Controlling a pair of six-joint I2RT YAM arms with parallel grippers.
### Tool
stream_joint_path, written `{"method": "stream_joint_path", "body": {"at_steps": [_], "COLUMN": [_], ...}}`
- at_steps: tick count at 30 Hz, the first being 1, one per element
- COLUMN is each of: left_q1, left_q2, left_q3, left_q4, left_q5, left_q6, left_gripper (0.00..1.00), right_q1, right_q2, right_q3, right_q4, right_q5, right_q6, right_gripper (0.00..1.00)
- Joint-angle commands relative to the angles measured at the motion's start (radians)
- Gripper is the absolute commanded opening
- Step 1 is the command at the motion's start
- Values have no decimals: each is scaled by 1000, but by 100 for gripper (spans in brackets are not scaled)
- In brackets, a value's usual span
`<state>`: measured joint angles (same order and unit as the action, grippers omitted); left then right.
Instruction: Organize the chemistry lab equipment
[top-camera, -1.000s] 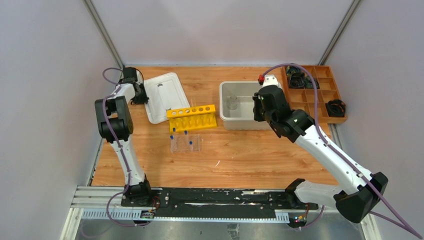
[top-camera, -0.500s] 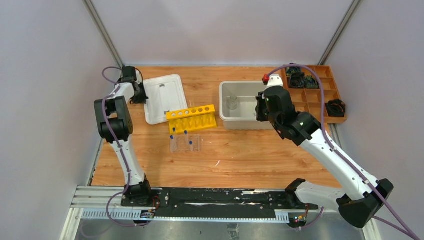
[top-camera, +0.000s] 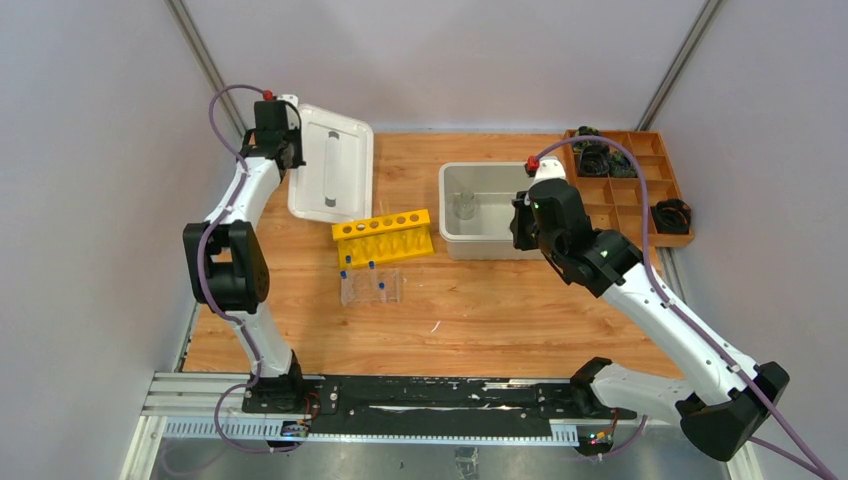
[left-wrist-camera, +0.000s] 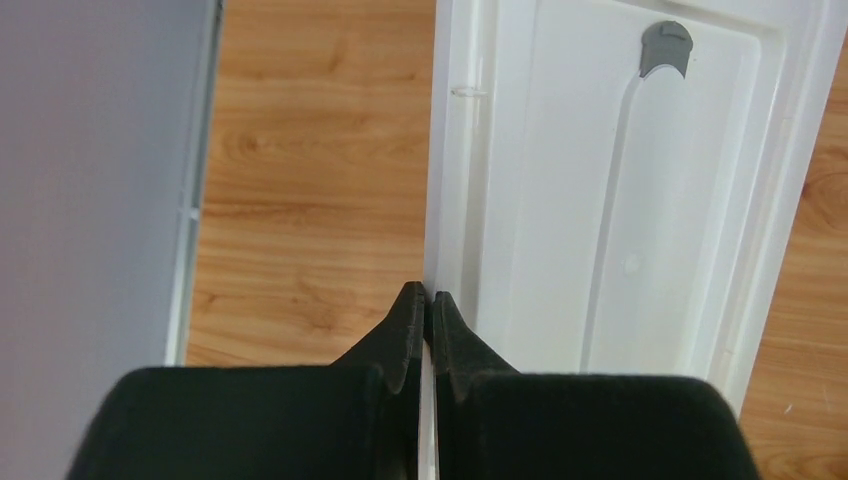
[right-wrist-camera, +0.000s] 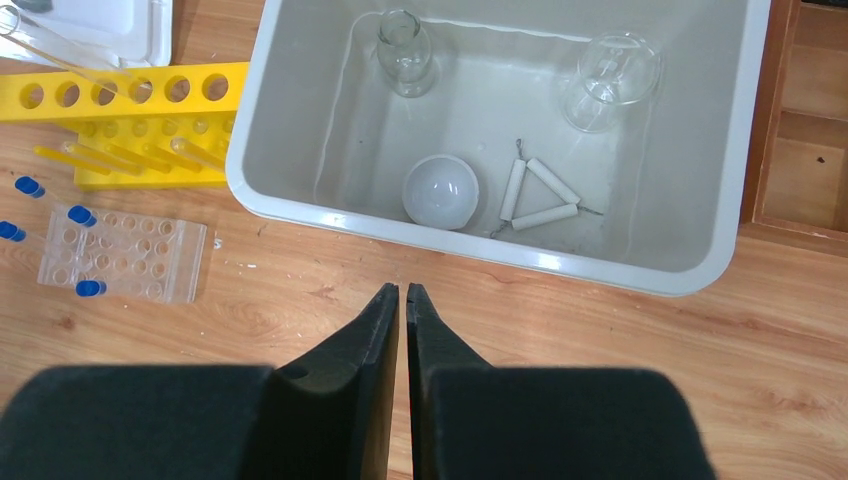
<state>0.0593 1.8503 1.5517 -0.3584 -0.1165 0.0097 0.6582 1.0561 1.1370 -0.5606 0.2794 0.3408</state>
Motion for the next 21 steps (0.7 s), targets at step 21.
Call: {"method": "stream_joint_path", "body": {"at_steps": [21], "left_q1": [-331], "left_q2": [-248], "left_q3": [-58], "left_q4": [459], "left_q5": [-295], "left_q6": [710], "left_gripper": [0], "right_q1": [14], "right_q2": [-4], "right_q3": [31], "right_q4": [0], "right_q5": [-49], "right_q6": [-13], "right_gripper": [17]}}
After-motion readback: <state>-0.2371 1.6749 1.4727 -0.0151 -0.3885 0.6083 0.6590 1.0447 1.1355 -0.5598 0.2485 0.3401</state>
